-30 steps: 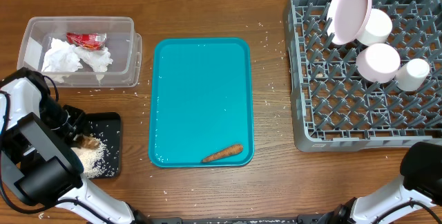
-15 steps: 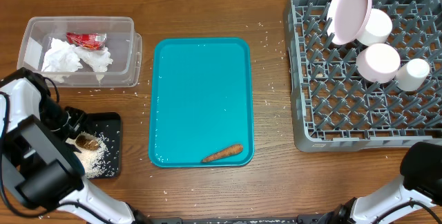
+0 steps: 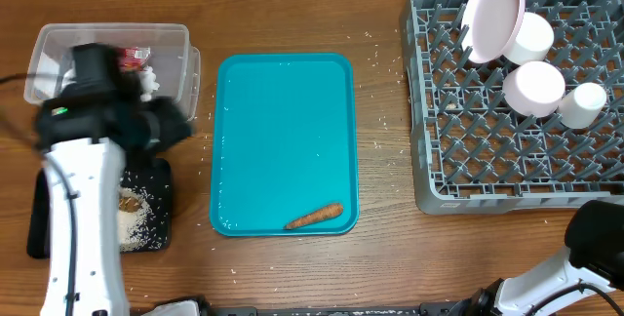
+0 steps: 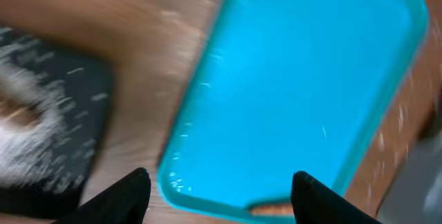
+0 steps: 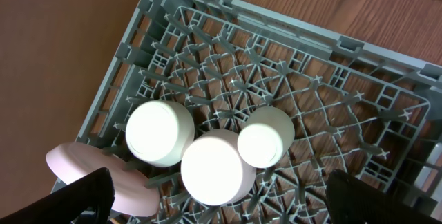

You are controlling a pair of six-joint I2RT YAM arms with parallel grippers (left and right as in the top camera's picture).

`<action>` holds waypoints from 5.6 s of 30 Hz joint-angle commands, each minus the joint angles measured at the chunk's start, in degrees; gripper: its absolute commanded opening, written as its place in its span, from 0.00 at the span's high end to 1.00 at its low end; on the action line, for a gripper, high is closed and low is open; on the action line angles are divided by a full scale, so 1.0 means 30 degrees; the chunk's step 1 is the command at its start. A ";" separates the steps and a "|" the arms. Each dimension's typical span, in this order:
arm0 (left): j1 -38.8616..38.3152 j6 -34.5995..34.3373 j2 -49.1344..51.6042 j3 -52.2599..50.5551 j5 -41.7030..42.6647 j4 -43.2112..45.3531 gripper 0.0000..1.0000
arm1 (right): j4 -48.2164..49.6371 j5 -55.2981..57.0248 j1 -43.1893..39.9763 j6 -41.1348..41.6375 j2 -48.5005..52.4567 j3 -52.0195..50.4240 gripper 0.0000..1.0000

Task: Sort waste into correct bins and load items into the dishwasher

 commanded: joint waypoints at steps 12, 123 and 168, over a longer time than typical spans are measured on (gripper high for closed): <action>-1.3646 0.6601 0.4940 -0.3140 0.0357 0.4102 0.06 | 0.0117 0.0197 0.0000 0.0080 -0.0517 -0.0007 0.00; 1.2961 -0.4138 0.9522 -0.0138 -0.2973 -0.0444 0.67 | 0.0117 0.0197 0.0000 0.0080 -0.0517 -0.0007 0.00; 1.1140 0.3359 -1.5722 -1.0054 0.5268 -0.3293 0.00 | 0.0117 0.0197 0.0000 0.0080 -0.0517 -0.0007 0.00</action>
